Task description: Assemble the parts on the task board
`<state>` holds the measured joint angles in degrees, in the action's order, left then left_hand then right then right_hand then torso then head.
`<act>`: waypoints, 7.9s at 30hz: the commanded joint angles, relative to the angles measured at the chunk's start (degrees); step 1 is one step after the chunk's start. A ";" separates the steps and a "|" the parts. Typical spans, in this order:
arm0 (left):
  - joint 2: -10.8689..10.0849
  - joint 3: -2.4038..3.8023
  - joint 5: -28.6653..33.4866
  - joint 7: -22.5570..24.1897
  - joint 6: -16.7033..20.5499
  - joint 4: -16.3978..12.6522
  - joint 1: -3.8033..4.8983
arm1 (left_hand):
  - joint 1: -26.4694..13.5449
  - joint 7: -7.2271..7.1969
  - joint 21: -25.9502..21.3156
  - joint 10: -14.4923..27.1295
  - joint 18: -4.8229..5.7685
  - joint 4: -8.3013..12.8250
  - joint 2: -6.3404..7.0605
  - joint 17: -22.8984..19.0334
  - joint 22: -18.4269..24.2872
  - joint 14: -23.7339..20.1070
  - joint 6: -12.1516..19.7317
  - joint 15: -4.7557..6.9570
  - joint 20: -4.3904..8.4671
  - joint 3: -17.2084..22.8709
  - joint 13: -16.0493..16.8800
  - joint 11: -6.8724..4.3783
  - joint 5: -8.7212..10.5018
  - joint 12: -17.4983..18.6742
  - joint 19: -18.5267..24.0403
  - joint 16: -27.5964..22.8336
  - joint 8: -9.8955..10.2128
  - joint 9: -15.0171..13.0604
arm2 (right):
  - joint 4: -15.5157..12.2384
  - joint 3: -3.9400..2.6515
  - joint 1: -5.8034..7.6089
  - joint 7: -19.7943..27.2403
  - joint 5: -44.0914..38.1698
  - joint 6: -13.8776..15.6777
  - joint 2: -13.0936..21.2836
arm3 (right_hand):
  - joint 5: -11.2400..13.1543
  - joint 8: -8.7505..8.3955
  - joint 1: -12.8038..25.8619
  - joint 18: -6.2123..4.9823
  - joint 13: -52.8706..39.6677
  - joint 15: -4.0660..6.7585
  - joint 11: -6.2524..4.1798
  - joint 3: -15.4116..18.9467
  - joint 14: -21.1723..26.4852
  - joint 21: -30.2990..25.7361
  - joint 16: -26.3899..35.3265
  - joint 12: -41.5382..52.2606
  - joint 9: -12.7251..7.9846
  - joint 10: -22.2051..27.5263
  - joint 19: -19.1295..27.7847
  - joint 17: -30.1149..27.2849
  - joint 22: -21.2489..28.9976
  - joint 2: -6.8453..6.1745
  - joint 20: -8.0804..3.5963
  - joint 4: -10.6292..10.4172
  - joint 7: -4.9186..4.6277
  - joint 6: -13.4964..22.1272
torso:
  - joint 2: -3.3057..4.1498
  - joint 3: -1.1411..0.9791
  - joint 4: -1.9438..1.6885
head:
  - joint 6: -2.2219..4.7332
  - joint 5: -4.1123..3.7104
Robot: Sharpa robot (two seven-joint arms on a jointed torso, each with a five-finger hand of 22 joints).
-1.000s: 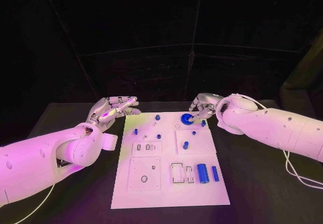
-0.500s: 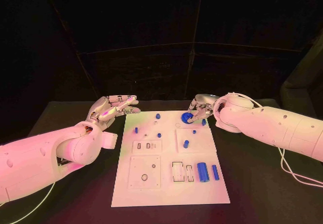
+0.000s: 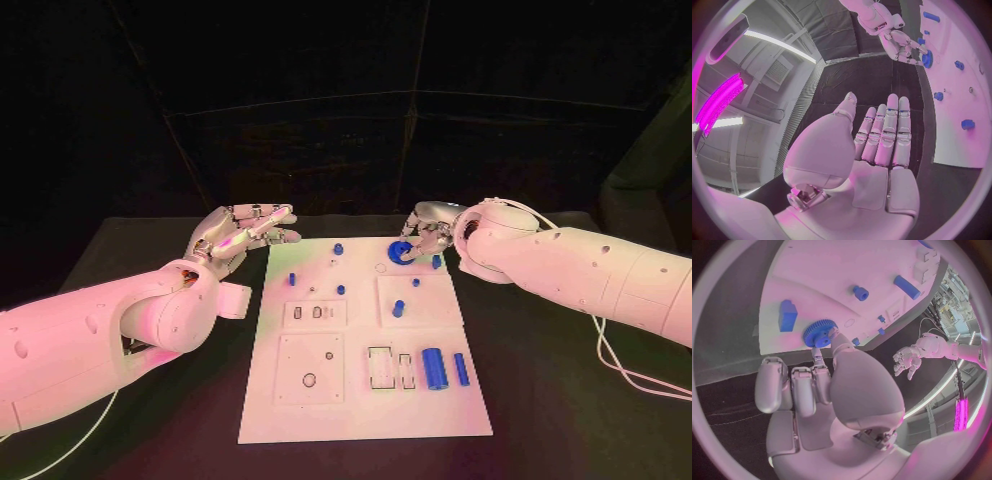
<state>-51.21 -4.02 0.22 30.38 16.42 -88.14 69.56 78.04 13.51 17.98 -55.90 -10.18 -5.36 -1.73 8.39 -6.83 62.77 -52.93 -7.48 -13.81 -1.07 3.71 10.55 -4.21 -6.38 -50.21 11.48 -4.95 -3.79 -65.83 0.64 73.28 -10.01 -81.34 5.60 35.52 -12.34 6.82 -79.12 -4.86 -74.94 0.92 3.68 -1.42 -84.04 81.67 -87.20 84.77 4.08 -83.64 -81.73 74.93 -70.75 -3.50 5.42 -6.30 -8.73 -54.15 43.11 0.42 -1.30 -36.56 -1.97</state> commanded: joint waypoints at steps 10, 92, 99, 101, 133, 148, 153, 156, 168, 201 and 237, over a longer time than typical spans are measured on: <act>0.05 0.04 -0.24 0.12 -0.88 0.01 0.09 | 0.09 0.19 -0.20 0.10 -0.34 0.37 -0.60 0.07 0.09 0.25 0.02 -0.06 -0.13 -0.07 -0.04 0.08 0.36 0.28 -0.34 -0.24 0.33 0.04 | -0.85 0.04 -0.16 -1.44 -8.45 1.16 -0.19 | 3.31 1.81 -5.05 1.58 -11.94 0.29 -0.66 -4.65 -4.58 1.54 -0.65 2.20 0.27 -4.09 -1.39 8.12 -2.97 1.13 -0.55 4.66 0.78 -4.18 | 0.01 -0.05 0.03 | -0.20 -0.12; 0.11 0.05 -0.24 -0.75 -1.45 -0.17 0.11 | 0.69 0.24 -0.57 0.40 -0.33 1.42 -1.15 0.15 0.45 0.10 0.13 -0.14 -0.17 0.49 -0.09 0.15 0.49 0.68 -0.42 -0.87 0.71 0.06 | -2.24 0.15 -2.40 -5.30 -11.09 2.60 -12.51 | 1.76 -2.79 11.62 2.54 -8.51 -1.08 0.89 -5.52 -4.51 3.81 -0.44 -2.33 -0.10 -1.12 -3.28 8.01 -8.10 -1.77 0.78 -4.30 -0.80 0.91 | 0.04 -0.13 0.04 | -0.70 1.73; 0.04 0.05 -0.24 -0.75 -1.51 -0.12 0.11 | 0.65 0.26 -0.61 0.45 -0.33 1.47 -1.16 0.16 0.48 0.09 0.17 -0.15 -0.18 0.49 -0.10 0.18 0.50 0.73 -0.42 -0.93 0.75 0.07 | -4.12 0.16 -2.41 -1.94 -9.24 12.50 -10.36 | -0.50 -2.63 10.74 2.59 -9.06 -0.90 0.67 -5.12 -4.57 3.93 -0.51 -1.69 -0.06 -1.60 -3.40 8.25 -8.36 -1.21 0.62 -4.43 -0.57 0.20 | 0.01 -0.19 0.03 | -0.40 1.53; -0.06 0.05 -0.24 -0.74 -1.51 -0.05 0.11 | 0.65 0.26 -0.61 0.45 -0.33 1.47 -1.16 0.16 0.48 0.09 0.17 -0.15 -0.18 0.49 -0.10 0.18 0.50 0.73 -0.42 -0.93 0.75 0.07 | -5.24 0.17 -2.41 0.90 -7.09 15.88 -8.93 | -1.47 -2.61 9.19 2.59 -9.06 -0.82 0.58 -5.43 -4.56 3.95 -0.49 -1.70 -0.07 -1.59 -3.42 8.20 -8.39 -1.09 0.54 -3.52 -0.49 0.00 | -0.03 -0.21 0.20 | -0.25 1.59; 0.50 0.03 -0.24 -0.73 -2.20 1.33 0.07 | 0.57 0.15 -0.81 0.12 -0.31 1.70 -1.26 0.16 0.65 -0.05 -0.11 -0.18 -0.22 0.58 -0.03 0.10 0.50 0.64 -0.33 -1.21 0.69 0.01 | -4.92 0.27 -4.38 20.54 15.49 11.65 10.43 | -1.31 -2.95 2.17 2.32 -7.59 -0.66 0.43 -4.63 -4.45 3.27 -0.24 -3.63 -0.23 -0.30 -2.56 7.96 -7.06 -3.17 0.38 2.69 -0.40 -0.59 | -0.16 -0.70 1.76 | 0.03 0.85; 0.68 0.02 -0.24 -0.72 -2.23 1.85 0.05 | 0.55 0.13 -0.87 0.04 -0.32 1.78 -1.28 0.17 0.70 -0.07 -0.18 -0.18 -0.23 0.60 -0.02 0.09 0.50 0.62 -0.31 -1.29 0.69 0.00 | -1.94 0.26 -5.88 21.07 15.52 11.25 10.01 | -1.28 -3.10 1.96 2.31 -7.51 -0.71 0.50 -4.44 -4.50 3.24 -0.32 -3.75 -0.29 -0.21 -2.51 8.20 -7.00 -3.14 0.41 2.91 -0.50 -0.18 | -0.24 -0.59 1.84 | -0.01 0.94; 0.73 0.02 -0.24 -0.74 -2.24 1.94 0.05 | 0.55 0.13 -0.87 0.04 -0.32 1.78 -1.28 0.17 0.70 -0.07 -0.18 -0.18 -0.23 0.60 -0.02 0.09 0.50 0.62 -0.31 -1.29 0.69 0.00 | -1.22 0.25 -5.93 21.01 15.57 10.72 9.64 | -1.38 -3.08 1.73 2.32 -7.55 -0.74 0.53 -4.49 -4.53 3.25 -0.36 -3.70 -0.27 -0.24 -2.52 8.34 -7.04 -2.85 0.43 3.06 -0.52 -0.10 | -0.24 -0.58 1.82 | -0.10 0.95; 0.76 0.01 -0.24 -0.76 -2.25 1.98 0.04 | 0.55 0.13 -0.87 0.04 -0.32 1.78 -1.28 0.17 0.70 -0.07 -0.18 -0.18 -0.23 0.60 -0.02 0.09 0.50 0.62 -0.31 -1.29 0.69 0.00 | -0.93 0.25 -5.94 20.91 15.59 9.98 9.39 | -1.32 -2.82 1.19 2.33 -7.68 -0.73 0.48 -4.66 -4.54 3.27 -0.37 -3.56 -0.17 -0.34 -2.54 8.39 -7.10 -2.36 0.45 3.48 -0.45 -0.54 | -0.23 -0.59 1.86 | -0.18 1.01; 0.77 0.01 -0.24 -0.81 -2.27 2.13 0.04 | 0.55 0.13 -0.87 0.04 -0.32 1.78 -1.28 0.17 0.70 -0.07 -0.18 -0.18 -0.23 0.60 -0.02 0.09 0.50 0.62 -0.31 -1.29 0.69 0.00 | 0.01 0.25 -6.02 20.83 15.60 9.06 8.77 | -1.00 -2.54 0.00 2.33 -7.89 -0.64 0.37 -5.22 -4.56 3.29 -0.40 -3.32 -0.08 -0.53 -2.55 8.53 -7.15 -1.32 0.39 4.58 -0.37 -1.35 | -0.28 -0.56 1.86 | -0.30 0.93; 0.78 0.01 -0.24 -0.94 -2.33 2.24 0.04 | 0.55 0.13 -0.91 0.03 -0.33 1.86 -1.28 0.17 0.73 -0.08 -0.19 -0.18 -0.23 0.62 -0.03 0.09 0.50 0.63 -0.30 -1.35 0.71 0.01 | 1.39 0.25 -6.11 19.89 14.64 8.09 7.32 | 1.96 -0.84 -1.03 2.44 -8.77 0.37 -0.88 -8.36 -4.70 3.54 -0.57 -2.30 0.22 -1.41 -2.85 9.17 -7.77 1.71 -0.43 6.87 1.07 -7.06 | -0.30 -0.63 1.91 | -0.75 0.66; 1.34 0.02 -0.16 -1.16 -2.62 3.64 0.10 | 0.51 0.09 -1.02 -0.08 -0.34 2.10 -1.31 0.20 0.84 -0.04 -0.25 -0.17 -0.25 0.66 -0.03 0.07 0.58 0.65 -0.34 -1.50 0.76 0.01 | -17.09 0.17 -4.75 2.79 9.14 18.62 3.31 | 3.65 -0.77 2.04 2.62 -8.94 1.08 -1.61 -10.97 -4.82 3.88 -0.72 -2.24 -0.13 -1.74 -3.34 9.71 -8.59 3.38 -1.26 6.43 1.82 -8.56 | -2.03 0.56 1.55 | -2.16 2.99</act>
<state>-49.95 -4.06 0.18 29.06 14.65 -84.55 69.57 78.69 13.51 17.31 -55.69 -10.18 -3.62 -2.60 8.52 -6.05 62.77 -52.93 -7.48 -14.01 -0.28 3.70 10.76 -3.99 -5.76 -50.41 10.16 -4.45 -3.79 -82.73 0.83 68.40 -3.10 -69.08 23.51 39.14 -8.32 6.08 -77.62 -3.10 -74.91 1.75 2.44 -12.40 -84.04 85.41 -87.74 82.80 3.87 -84.03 -83.95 74.92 -74.93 -0.13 4.38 0.55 -6.97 -62.62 41.42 0.72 0.53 -38.31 0.51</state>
